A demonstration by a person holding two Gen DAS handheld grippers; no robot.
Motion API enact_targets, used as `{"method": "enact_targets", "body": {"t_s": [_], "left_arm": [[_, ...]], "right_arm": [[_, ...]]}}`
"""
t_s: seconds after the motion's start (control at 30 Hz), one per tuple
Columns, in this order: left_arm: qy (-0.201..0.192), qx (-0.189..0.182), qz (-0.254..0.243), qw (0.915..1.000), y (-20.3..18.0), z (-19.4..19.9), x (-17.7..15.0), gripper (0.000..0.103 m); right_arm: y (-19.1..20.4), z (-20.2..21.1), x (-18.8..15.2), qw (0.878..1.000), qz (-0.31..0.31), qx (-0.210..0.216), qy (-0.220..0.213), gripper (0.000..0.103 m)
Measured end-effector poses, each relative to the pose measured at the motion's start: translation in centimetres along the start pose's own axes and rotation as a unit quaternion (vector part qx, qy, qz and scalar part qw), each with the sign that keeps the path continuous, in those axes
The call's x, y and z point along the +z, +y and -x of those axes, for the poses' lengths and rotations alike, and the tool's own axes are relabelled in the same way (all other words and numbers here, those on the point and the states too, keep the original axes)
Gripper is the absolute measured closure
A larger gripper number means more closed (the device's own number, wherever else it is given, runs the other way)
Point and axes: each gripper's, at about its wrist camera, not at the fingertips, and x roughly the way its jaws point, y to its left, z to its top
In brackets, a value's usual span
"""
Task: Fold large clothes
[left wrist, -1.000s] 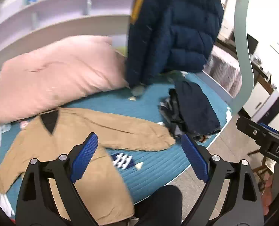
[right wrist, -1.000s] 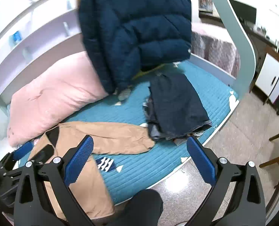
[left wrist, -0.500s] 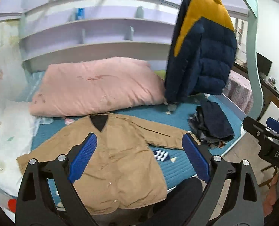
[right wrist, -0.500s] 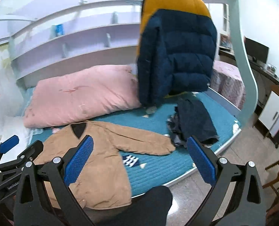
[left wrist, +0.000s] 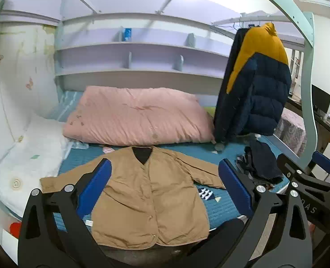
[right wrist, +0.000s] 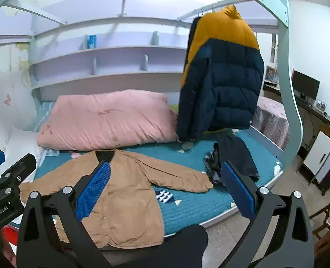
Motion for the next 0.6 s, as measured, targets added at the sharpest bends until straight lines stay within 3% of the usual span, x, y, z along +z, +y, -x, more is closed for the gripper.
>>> {"method": "enact_targets", "body": {"t_s": [0.3,0.6], "left_arm": [[-0.034,0.048,0.000,0.9983,1.8,3.5,-0.1,0.005],[-0.042,0.066,0.005,0.9969,2.9,4.4,-0.2,0.005]], "right_arm": [[2.0,1.5,-0.1,0.999,-0.003,0.035,-0.026,0.007],[3.4,1.6,-0.1,0.997,0.001,0.067,-0.034,0.007]]}}
